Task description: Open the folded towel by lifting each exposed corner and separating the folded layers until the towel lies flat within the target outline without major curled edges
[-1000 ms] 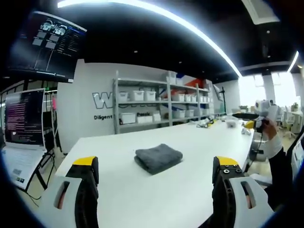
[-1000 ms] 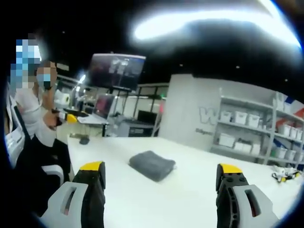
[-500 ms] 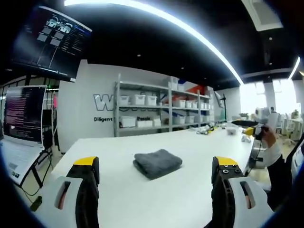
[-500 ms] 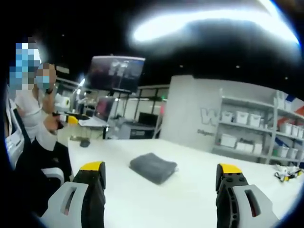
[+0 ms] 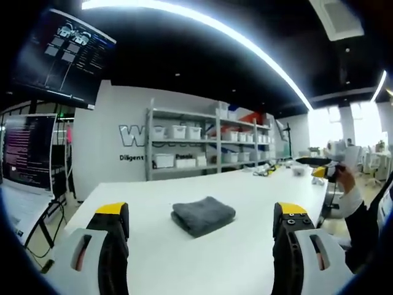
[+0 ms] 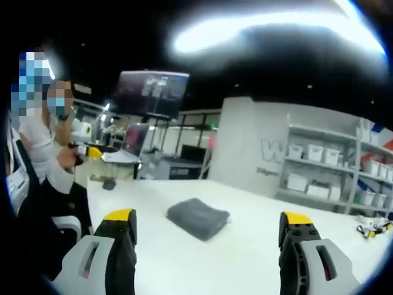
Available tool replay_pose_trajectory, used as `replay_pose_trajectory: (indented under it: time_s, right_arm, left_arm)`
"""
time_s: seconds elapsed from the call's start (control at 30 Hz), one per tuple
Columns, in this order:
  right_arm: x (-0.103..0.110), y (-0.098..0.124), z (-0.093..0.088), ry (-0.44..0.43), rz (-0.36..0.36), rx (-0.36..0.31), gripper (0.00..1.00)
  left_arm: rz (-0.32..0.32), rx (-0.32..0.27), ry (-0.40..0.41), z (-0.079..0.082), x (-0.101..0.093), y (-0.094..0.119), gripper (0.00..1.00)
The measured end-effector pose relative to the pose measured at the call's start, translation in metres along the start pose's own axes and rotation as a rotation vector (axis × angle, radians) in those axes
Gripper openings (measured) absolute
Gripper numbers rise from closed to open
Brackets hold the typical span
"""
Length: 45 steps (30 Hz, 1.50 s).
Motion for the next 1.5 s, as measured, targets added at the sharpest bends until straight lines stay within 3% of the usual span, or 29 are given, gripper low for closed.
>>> replay_pose_trajectory:
  time_s: [1.0,1.5]
  right_arm:
    - [-0.011,-0.033,-0.02,-0.021,0.01,0.022,0.94]
    - [-0.023,-0.061,-0.03,-0.042,0.008,0.027,0.94]
  left_arm:
    - [-0.006,0.039,0.006,-0.02,0.015,-0.025,0.96]
    - [-0.044,0.055,-0.025,-0.022,0.013,-0.059,0.96]
Point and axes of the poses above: the point that each gripper's makers call its tool centre point, and the gripper's own axes: y roughly backward along the fingers, x roughly to its left, z roughly out of its top, the point moved 5 cm from there along y, roughly backward along the fingers, and after that the axes turned 11 degrees about -x, right-handed, at the moved point
